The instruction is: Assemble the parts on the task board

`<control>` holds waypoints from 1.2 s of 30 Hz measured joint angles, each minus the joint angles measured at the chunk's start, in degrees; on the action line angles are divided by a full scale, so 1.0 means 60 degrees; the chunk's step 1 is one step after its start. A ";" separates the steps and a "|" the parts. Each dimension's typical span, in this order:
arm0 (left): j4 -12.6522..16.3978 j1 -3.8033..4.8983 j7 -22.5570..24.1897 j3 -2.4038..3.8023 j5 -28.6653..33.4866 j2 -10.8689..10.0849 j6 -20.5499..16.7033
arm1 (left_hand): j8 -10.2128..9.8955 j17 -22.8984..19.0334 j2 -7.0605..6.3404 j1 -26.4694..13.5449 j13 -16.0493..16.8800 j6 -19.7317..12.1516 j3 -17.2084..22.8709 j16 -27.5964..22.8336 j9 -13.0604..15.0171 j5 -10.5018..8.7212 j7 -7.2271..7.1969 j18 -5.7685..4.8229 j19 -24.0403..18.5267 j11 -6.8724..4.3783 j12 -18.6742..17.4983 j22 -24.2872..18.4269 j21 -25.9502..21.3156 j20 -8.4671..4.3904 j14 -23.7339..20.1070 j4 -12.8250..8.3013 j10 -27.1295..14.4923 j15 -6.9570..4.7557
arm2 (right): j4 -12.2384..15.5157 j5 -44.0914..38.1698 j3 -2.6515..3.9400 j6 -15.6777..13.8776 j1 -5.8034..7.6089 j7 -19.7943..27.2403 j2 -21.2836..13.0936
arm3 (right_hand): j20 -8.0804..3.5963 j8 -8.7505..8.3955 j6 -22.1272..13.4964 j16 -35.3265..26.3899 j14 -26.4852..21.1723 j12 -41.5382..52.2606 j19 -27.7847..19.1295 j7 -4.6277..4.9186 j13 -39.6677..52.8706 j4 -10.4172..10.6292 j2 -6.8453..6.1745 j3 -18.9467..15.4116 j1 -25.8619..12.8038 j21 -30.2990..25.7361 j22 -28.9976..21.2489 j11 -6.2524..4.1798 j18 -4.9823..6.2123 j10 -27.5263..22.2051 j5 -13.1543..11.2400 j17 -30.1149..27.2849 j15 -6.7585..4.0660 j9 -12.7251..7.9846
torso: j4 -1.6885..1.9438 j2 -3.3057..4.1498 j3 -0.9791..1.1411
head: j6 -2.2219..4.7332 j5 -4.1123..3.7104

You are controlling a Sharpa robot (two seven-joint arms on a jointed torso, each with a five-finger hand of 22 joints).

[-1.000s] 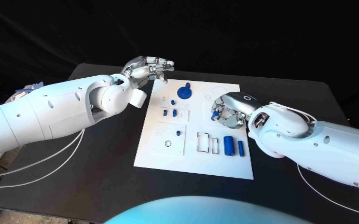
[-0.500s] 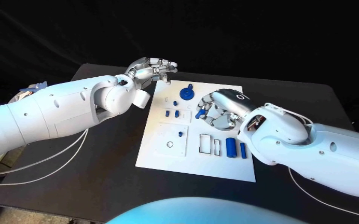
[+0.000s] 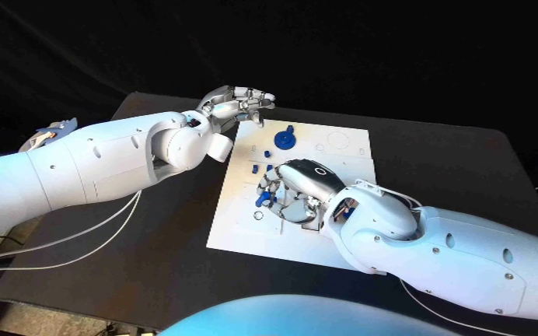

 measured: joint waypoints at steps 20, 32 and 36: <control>-0.0011 0.0000 -0.0013 0.0000 0.0000 0.0053 0.0041 | 0.0000 0.0001 0.0000 0.0000 0.0001 0.0000 0.0000 0.0000 -0.0002 0.0000 0.0000 0.0000 0.0000 0.0000 0.0000 0.0001 0.0000 0.0000 0.0000 0.0000 0.0000 0.0000 | -0.0810 -0.0048 -0.0129 0.0357 -0.0338 0.0085 0.0504 | 0.0000 0.0038 -0.0034 -0.0001 0.0000 0.0000 0.0000 0.0002 0.0000 -0.0013 -0.0002 0.0012 0.0000 0.0000 0.0006 0.0001 0.0000 0.0000 -0.0002 -0.0022 0.0001 0.0002 | -0.0009 0.0008 0.0011 | -0.0146 0.0095; -0.0007 -0.0001 -0.0026 0.0000 0.0000 0.0051 0.0055 | 0.0000 0.0002 0.0000 0.0000 0.0002 -0.0034 0.0000 0.0000 0.0007 0.0000 0.0034 0.0000 0.0000 0.0000 0.0000 0.0001 0.0000 0.0000 0.0000 0.0000 0.0000 0.0000 | -0.1163 -0.0234 -0.0159 0.0568 -0.0432 0.0055 0.0699 | 0.0000 0.0036 -0.0055 -0.0001 0.0000 -0.0036 -0.0001 0.0017 0.0000 -0.0013 -0.0003 0.0011 0.0000 -0.0001 0.0004 0.0001 0.0001 -0.0001 0.0057 -0.0022 0.0001 0.0006 | -0.0013 0.0006 0.0012 | -0.0200 0.0087; -0.0004 -0.0001 -0.0029 0.0000 0.0000 0.0049 0.0059 | 0.0000 0.0002 0.0000 0.0000 0.0002 -0.0034 0.0000 0.0000 0.0006 0.0000 0.0034 0.0000 0.0000 0.0000 0.0000 -0.0007 0.0000 0.0000 0.0000 0.0000 0.0000 0.0000 | -0.1207 -0.0328 -0.0160 0.0617 -0.0437 0.0038 0.0740 | 0.0000 0.0032 -0.0077 -0.0001 -0.0001 -0.0036 -0.0001 0.0009 -0.0001 -0.0013 -0.0002 0.0011 -0.0001 -0.0001 0.0004 0.0001 0.0000 -0.0001 0.0057 -0.0022 0.0001 0.0063 | -0.0014 0.0005 0.0011 | -0.0203 0.0079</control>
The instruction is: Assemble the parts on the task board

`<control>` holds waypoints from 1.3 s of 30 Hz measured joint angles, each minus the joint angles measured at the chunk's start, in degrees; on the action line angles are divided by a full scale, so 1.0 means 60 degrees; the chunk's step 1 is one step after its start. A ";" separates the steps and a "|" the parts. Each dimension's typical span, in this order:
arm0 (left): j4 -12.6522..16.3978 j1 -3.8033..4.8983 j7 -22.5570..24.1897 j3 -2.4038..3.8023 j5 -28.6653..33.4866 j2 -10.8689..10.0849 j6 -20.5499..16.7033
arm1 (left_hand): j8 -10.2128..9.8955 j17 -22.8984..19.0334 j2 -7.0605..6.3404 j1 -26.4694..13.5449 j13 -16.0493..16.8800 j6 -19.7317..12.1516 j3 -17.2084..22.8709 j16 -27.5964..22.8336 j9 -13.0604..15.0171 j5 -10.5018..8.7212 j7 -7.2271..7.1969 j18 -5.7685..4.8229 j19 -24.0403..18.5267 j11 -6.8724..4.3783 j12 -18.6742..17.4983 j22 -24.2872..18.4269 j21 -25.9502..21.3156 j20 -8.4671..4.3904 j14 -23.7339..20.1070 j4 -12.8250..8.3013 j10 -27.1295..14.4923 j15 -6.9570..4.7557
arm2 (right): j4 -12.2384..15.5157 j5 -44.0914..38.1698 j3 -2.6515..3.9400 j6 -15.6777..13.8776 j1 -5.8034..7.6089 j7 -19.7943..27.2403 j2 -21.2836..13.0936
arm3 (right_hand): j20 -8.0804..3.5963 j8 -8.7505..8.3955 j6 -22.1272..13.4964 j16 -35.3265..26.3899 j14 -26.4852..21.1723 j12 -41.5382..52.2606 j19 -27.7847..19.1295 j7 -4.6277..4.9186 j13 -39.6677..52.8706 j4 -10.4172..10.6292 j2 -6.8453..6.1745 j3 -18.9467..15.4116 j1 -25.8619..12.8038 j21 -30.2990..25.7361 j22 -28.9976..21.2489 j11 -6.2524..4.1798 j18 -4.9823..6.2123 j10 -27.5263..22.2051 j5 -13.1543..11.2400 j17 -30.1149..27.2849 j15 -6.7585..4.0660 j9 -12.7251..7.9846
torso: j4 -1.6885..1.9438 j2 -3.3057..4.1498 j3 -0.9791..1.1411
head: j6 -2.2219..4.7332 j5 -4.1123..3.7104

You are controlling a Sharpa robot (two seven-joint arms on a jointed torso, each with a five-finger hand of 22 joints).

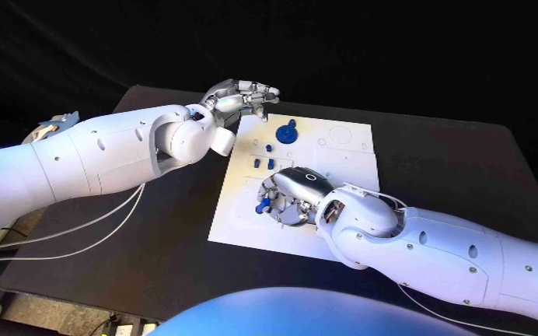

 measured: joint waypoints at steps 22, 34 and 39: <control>0.0006 0.0000 -0.0025 0.0000 -0.0001 -0.0019 0.0018 | 0.0000 -0.0010 0.0000 0.0000 -0.0008 -0.0033 0.0000 0.0000 -0.0002 0.0000 -0.0032 0.0000 0.0000 0.0000 0.0000 0.0001 0.0000 0.0000 0.0000 0.0000 0.0000 0.0000 | 0.0111 -0.0284 -0.0061 0.0145 -0.0034 -0.0271 0.0055 | 0.0053 -0.1065 -0.1763 0.0026 -0.0036 -0.0195 -0.0053 0.0121 0.0191 0.0202 -0.0668 -0.0646 -0.0739 -0.0223 -0.0003 0.0098 0.0000 -0.0170 0.0334 0.0040 0.0036 -0.0254 | 0.0001 -0.0013 -0.0003 | 0.0057 -0.0070; 0.0001 0.0000 -0.0033 -0.0002 -0.0001 -0.0057 0.0021 | 0.0000 -0.0009 0.0000 0.0000 -0.0007 -0.0033 0.0000 0.0000 -0.0003 0.0000 -0.0032 0.0000 0.0000 0.0000 0.0000 0.0001 0.0000 0.0000 0.0000 0.0000 0.0000 0.0000 | 0.1168 0.0433 0.0050 -0.1215 0.0142 -0.0088 -0.1293 | -0.0103 -0.1055 -0.1815 0.0170 -0.0016 0.0340 0.0206 0.0043 0.0641 0.0197 -0.0715 -0.0886 -0.0561 0.0238 -0.0004 -0.0094 -0.0002 0.0318 0.0385 0.0377 -0.0122 -0.0159 | -0.0017 -0.0025 0.0007 | 0.0137 -0.0200; 0.0006 -0.0001 -0.0035 -0.0009 -0.0002 -0.0114 0.0021 | -0.0001 -0.0009 0.0000 0.0000 -0.0007 -0.0033 0.0000 0.0000 -0.0004 0.0000 -0.0033 0.0000 0.0000 0.0000 0.0000 0.0002 0.0000 0.0000 0.0000 0.0000 0.0000 0.0000 | 0.1571 0.1730 0.0117 -0.1529 0.0562 0.0358 -0.2400 | -0.0017 -0.0545 -0.0838 0.0295 0.0004 0.0880 0.0292 0.0121 0.1140 0.0365 -0.0591 -0.1059 -0.0609 0.0375 0.0004 -0.0036 -0.0151 0.0601 0.0424 0.0550 -0.0101 0.0086 | -0.0047 -0.0041 0.0007 | 0.0196 -0.0356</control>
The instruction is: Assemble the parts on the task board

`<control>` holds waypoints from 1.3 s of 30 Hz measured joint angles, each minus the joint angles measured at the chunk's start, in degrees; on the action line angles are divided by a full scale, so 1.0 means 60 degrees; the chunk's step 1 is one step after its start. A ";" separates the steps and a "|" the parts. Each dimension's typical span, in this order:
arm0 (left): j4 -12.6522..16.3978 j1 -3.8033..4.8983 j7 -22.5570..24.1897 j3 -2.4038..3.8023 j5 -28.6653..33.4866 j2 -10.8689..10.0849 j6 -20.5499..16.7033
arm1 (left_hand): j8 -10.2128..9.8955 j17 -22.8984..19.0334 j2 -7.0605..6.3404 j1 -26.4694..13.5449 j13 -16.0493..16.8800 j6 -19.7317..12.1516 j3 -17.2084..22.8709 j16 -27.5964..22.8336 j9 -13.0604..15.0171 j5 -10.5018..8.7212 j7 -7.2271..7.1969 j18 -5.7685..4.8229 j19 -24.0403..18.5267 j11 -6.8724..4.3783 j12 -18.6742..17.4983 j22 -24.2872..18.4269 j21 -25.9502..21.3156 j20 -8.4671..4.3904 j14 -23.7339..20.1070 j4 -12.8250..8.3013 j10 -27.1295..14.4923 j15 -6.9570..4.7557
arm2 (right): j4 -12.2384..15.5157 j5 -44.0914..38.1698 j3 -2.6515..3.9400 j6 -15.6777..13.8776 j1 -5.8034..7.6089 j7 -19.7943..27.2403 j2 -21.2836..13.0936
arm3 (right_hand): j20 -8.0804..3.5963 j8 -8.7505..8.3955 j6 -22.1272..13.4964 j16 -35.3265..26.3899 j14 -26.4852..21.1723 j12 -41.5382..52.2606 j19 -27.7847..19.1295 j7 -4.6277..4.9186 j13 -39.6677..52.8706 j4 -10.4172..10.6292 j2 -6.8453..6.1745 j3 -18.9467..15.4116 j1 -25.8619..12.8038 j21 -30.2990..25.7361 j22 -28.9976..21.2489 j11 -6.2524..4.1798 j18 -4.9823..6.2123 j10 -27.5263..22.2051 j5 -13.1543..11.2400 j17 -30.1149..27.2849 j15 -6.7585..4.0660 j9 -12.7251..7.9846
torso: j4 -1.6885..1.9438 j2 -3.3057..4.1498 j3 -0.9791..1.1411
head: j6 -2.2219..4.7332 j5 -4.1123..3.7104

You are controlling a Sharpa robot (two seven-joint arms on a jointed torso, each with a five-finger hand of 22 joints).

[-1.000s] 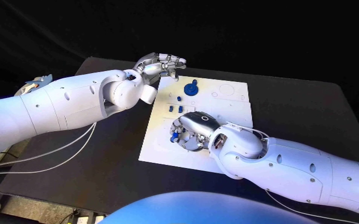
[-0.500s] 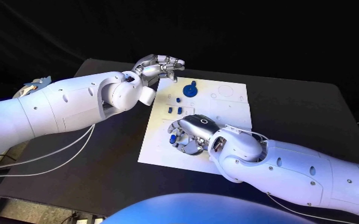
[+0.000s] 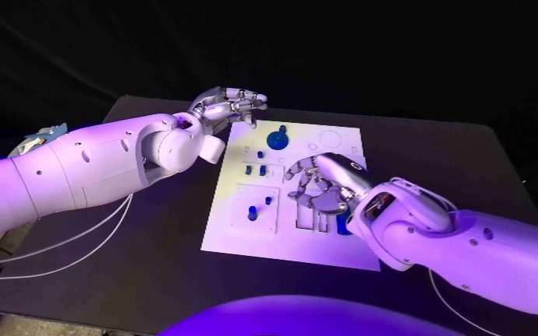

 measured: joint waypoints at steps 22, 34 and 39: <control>0.0315 -0.0023 -0.0001 -0.0026 0.0000 -0.0188 0.0005 | 0.0046 0.0001 0.0050 -0.0050 0.0001 0.0000 0.0000 0.0000 0.0010 0.0000 0.0000 0.0000 0.0000 0.0000 0.0000 -0.0010 0.0000 0.0000 0.0000 0.0000 0.0000 0.0000 | 0.1140 0.2512 -0.0054 0.1194 0.0059 -0.1479 -0.3086 | -0.0239 0.1590 -0.0056 0.0523 -0.0019 0.5890 0.0512 -0.0419 0.6474 0.1812 0.0027 -0.2010 -0.0886 0.1124 -0.0002 -0.0360 -0.0149 0.0001 0.0444 0.0765 -0.0191 0.2111 | -0.0347 -0.0159 0.0020 | -0.0078 -0.0894; 0.0380 -0.0031 -0.0018 -0.0030 0.0000 -0.0255 0.0026 | 0.0046 -0.0007 0.0023 -0.0078 -0.0007 0.0000 0.0000 0.0000 0.0019 0.0000 0.0000 0.0000 0.0000 0.0000 0.0000 -0.0018 -0.0035 0.0000 0.0000 0.0000 0.0000 0.0000 | 0.1023 0.1679 -0.0073 0.1202 -0.0319 -0.2367 -0.2522 | -0.0239 0.1630 -0.0089 0.0543 -0.0020 0.6100 0.0512 -0.0453 0.6843 0.2018 -0.0011 -0.2256 -0.0999 0.1123 -0.0004 -0.0393 -0.0148 0.0100 0.0500 0.0764 -0.0190 0.2272 | -0.0352 -0.0156 0.0004 | -0.0157 -0.0851; 0.0400 -0.0034 -0.0024 -0.0031 0.0000 -0.0270 0.0034 | 0.0046 -0.0006 0.0012 -0.0089 -0.0007 0.0001 0.0000 0.0000 0.0019 0.0000 0.0000 0.0000 0.0000 0.0000 0.0000 -0.0018 -0.0035 0.0000 0.0000 0.0000 0.0000 0.0000 | 0.0912 0.1332 -0.0074 0.1197 -0.0412 -0.2560 -0.2336 | -0.0239 0.1630 -0.0089 0.0557 -0.0020 0.6100 0.0511 -0.0453 0.6851 0.2020 0.0021 -0.2282 -0.1031 0.1123 -0.0005 -0.0393 -0.0148 0.0100 0.0500 0.0763 -0.0190 0.2291 | -0.0354 -0.0146 -0.0003 | -0.0176 -0.0829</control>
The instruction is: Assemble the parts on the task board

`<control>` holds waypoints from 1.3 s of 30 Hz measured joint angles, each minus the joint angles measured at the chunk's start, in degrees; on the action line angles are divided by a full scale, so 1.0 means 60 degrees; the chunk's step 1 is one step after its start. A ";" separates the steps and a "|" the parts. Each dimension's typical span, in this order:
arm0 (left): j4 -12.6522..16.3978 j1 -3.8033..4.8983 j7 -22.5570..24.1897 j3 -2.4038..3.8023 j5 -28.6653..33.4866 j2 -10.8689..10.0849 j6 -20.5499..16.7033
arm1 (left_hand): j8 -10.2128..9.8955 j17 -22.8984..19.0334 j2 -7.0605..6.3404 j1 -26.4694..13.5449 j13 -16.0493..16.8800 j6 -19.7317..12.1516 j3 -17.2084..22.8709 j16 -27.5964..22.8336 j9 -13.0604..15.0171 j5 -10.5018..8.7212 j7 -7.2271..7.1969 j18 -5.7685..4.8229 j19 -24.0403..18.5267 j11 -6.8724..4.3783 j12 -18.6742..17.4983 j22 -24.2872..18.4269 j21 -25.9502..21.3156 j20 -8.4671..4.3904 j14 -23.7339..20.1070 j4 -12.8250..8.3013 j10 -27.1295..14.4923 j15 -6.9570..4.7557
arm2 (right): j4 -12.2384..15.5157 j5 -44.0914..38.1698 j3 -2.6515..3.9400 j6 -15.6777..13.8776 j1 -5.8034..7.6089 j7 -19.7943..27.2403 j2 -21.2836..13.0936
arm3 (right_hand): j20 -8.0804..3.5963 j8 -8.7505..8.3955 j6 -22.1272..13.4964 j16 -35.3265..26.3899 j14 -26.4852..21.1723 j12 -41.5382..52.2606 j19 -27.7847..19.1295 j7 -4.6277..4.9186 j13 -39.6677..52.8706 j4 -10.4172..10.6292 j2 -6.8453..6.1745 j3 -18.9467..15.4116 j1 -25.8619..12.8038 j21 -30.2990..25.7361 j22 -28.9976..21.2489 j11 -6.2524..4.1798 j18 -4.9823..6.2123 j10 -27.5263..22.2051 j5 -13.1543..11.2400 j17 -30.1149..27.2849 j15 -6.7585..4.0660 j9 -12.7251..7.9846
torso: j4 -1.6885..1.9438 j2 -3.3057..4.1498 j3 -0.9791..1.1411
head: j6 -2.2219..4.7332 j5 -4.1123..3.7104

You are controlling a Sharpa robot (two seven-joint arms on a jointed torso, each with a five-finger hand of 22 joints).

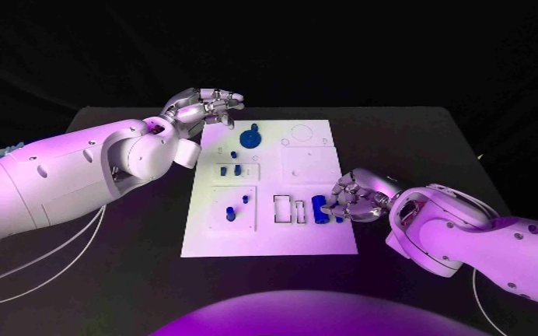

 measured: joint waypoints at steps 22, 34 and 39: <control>0.0029 -0.0006 -0.0019 0.0000 0.0000 -0.0036 0.0047 | 0.0000 0.0002 0.0001 0.0001 0.0002 0.0000 0.0000 0.0000 -0.0003 0.0000 0.0000 0.0000 0.0000 0.0000 0.0000 0.0001 0.0001 0.0000 0.0000 0.0000 0.0000 0.0000 | -0.0629 -0.0980 -0.0002 0.0118 -0.0227 -0.0510 0.0784 | 0.0000 0.0109 0.0001 -0.0001 0.0000 0.0110 -0.0001 0.0000 0.0264 0.0016 0.0183 -0.0400 -0.0285 -0.0078 -0.0002 0.0034 0.0001 0.0033 0.0037 -0.0002 0.0000 0.0184 | 0.0002 0.0014 0.0006 | -0.0073 0.0005; 0.0038 -0.0007 -0.0056 -0.0001 0.0000 -0.0043 0.0104 | 0.0000 0.0002 0.0001 0.0001 -0.0001 0.0000 0.0000 0.0000 -0.0004 0.0000 0.0000 0.0000 0.0000 0.0000 0.0000 -0.0009 0.0001 0.0000 0.0000 0.0000 0.0000 0.0000 | -0.0818 -0.1301 0.0028 0.0326 -0.0311 -0.0673 0.1047 | -0.0036 0.0328 0.0051 -0.0001 -0.0001 0.0269 0.0035 -0.0048 0.0516 0.0002 0.0264 -0.0576 -0.0202 -0.0232 0.0003 -0.0053 0.0002 0.0120 0.0375 -0.0004 -0.0069 0.0410 | -0.0010 0.0012 0.0007 | -0.0097 0.0053; 0.0039 -0.0008 -0.0069 -0.0001 0.0000 -0.0050 0.0122 | 0.0000 0.0002 0.0039 -0.0037 -0.0009 0.0000 0.0000 0.0000 -0.0004 0.0000 0.0000 -0.0001 0.0000 0.0000 0.0000 -0.0009 0.0001 0.0000 0.0000 0.0000 0.0000 0.0000 | -0.0811 -0.1339 0.0030 0.0249 -0.0347 -0.0694 0.1076 | -0.0072 0.0439 0.0135 -0.0001 0.0012 0.0553 -0.0001 -0.0132 0.0893 0.0004 0.0386 -0.0653 -0.0079 -0.0259 0.0005 -0.0112 0.0003 0.0402 0.0852 -0.0004 -0.0125 0.0527 | -0.0012 0.0010 0.0007 | -0.0098 0.0054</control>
